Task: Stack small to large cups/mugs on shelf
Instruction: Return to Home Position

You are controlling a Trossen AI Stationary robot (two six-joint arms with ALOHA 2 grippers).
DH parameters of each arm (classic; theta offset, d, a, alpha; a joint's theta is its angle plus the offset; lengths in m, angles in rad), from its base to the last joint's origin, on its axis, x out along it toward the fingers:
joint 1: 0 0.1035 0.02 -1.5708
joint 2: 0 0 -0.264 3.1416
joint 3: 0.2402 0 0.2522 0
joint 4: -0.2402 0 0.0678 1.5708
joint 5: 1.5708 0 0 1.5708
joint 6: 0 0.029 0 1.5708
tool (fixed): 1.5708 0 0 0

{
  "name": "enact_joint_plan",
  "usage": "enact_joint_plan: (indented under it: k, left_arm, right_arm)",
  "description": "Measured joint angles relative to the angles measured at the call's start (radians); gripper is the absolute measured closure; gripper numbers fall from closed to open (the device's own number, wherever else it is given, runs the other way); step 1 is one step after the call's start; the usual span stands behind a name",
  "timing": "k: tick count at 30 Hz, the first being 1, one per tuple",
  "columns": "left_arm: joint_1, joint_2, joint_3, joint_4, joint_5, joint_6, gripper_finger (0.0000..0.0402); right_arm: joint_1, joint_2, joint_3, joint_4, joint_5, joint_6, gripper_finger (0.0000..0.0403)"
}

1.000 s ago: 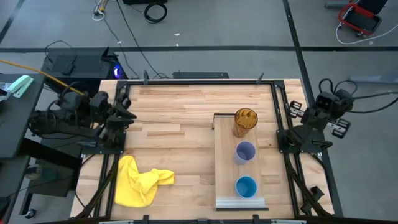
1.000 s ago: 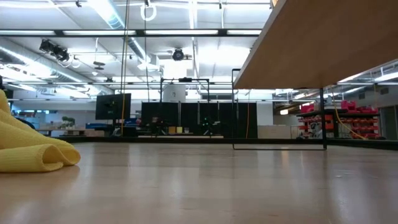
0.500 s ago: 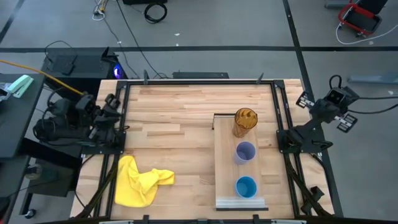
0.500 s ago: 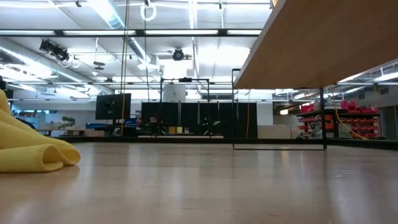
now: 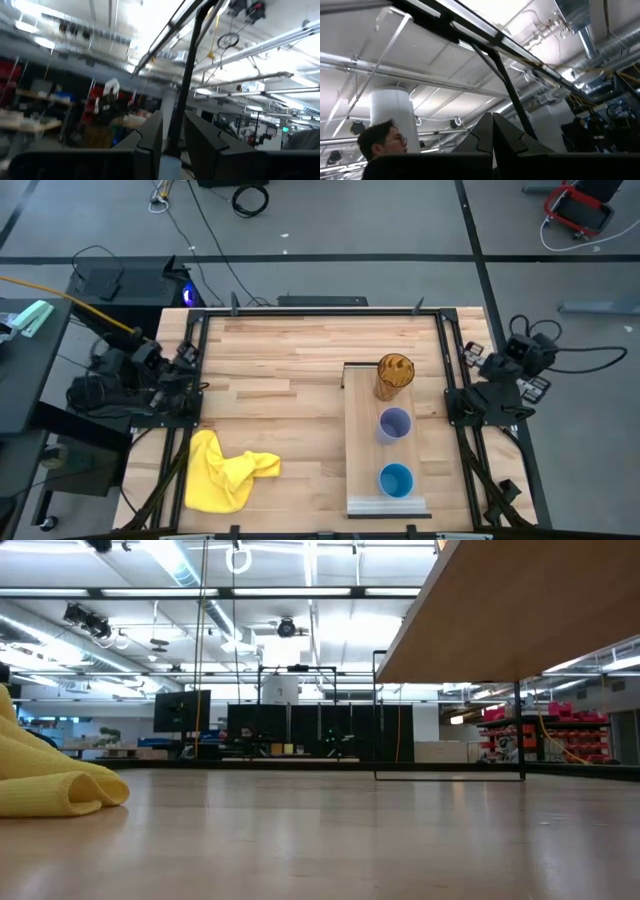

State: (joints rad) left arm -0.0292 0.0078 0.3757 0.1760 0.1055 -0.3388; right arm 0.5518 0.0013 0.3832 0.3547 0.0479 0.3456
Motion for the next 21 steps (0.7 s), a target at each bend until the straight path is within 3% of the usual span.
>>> enact_joint_plan:
  k: [14, 21]
  left_arm:
    - [0.000, -0.004, -0.259, 0.214, 0.000, -0.104, 0.0312]
    - [0.000, -0.003, -0.316, 0.243, -0.006, -0.134, 0.0320]
  right_arm:
    - [0.000, 0.000, -0.145, 0.042, 0.002, 0.103, 0.0394]
    - [0.000, 0.000, -0.200, 0.047, 0.003, 0.117, 0.0394]
